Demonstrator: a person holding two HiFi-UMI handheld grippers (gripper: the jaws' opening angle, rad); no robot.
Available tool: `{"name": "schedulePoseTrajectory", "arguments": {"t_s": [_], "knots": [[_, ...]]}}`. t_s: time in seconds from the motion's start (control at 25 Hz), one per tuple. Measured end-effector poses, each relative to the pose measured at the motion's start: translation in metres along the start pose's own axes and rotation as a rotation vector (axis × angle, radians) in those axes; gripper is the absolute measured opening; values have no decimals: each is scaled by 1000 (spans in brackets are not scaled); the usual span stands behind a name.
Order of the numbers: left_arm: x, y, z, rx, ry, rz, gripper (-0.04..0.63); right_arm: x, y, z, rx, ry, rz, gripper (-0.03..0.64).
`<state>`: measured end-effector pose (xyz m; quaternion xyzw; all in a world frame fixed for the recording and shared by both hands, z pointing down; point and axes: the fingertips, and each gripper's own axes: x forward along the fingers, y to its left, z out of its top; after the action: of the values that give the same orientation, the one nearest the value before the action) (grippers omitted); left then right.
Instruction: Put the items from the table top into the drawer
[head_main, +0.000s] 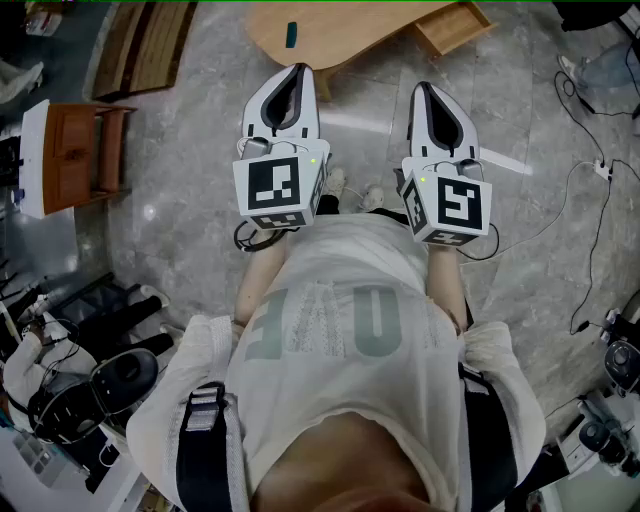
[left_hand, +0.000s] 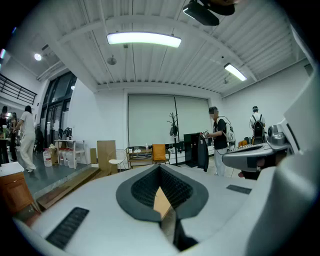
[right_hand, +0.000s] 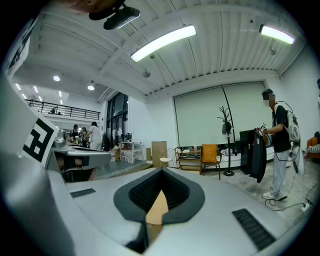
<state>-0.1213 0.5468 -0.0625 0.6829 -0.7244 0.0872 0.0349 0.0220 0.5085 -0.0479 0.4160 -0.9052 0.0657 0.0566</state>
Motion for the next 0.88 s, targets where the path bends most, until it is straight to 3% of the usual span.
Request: {"name": "schedulePoseTrajectory", "arguments": {"t_s": [0.24, 0.88], "knots": [[-2, 9, 0, -15, -8, 13, 8, 1, 4, 0, -19, 1, -2, 5], [12, -20, 3, -37, -45, 3, 8, -31, -41, -9, -23, 6, -30, 5]]}}
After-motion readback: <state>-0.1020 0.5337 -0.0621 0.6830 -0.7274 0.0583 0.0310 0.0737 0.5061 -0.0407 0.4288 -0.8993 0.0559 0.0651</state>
